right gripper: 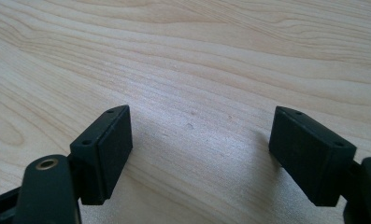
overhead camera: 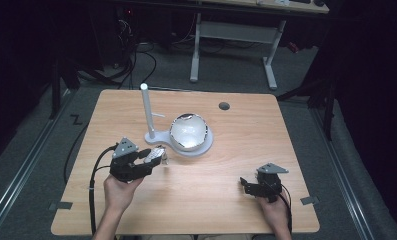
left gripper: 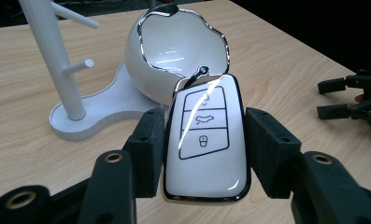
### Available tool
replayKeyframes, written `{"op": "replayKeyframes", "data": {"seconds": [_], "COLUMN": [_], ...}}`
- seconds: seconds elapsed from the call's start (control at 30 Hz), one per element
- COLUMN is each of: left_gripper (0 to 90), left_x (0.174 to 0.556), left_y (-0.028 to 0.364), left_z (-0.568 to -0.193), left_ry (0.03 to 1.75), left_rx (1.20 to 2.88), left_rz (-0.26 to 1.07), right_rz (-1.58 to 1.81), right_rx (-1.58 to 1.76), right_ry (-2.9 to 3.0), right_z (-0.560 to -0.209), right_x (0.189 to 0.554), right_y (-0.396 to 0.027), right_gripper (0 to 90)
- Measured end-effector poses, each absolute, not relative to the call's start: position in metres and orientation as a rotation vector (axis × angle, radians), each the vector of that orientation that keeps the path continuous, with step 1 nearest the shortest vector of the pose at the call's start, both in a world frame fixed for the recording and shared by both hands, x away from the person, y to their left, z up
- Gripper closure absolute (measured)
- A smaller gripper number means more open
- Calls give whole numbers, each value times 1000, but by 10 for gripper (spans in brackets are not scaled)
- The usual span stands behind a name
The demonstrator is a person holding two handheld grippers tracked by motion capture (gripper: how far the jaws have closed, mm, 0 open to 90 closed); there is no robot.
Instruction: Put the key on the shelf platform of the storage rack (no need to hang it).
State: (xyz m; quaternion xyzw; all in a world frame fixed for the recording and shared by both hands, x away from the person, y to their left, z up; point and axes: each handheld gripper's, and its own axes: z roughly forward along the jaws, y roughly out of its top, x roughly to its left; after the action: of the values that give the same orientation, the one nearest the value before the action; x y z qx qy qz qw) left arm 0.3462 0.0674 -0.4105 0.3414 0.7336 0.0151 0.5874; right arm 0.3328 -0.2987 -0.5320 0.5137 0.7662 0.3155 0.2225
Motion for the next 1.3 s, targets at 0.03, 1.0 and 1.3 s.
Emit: {"op": "replayKeyframes", "data": {"seconds": [0.03,1.0,1.3], "left_gripper": [500,499,498], "left_x": [346,366,373], "left_y": [67,46,41], "left_z": [-411,-360,-347], "left_ry": [1709,1684,1652], "left_rx": [796,825,845], "left_rz": [35,-59,-57], "right_rz": [871,871,871], "right_rx": [1419,1421,1420], "right_ry": [2116,2116,2116], "right_z": [-532,-532,-532], "right_x": [333,333,333], "right_y": [-299,-299,-299], "right_gripper": [218,218,218]}}
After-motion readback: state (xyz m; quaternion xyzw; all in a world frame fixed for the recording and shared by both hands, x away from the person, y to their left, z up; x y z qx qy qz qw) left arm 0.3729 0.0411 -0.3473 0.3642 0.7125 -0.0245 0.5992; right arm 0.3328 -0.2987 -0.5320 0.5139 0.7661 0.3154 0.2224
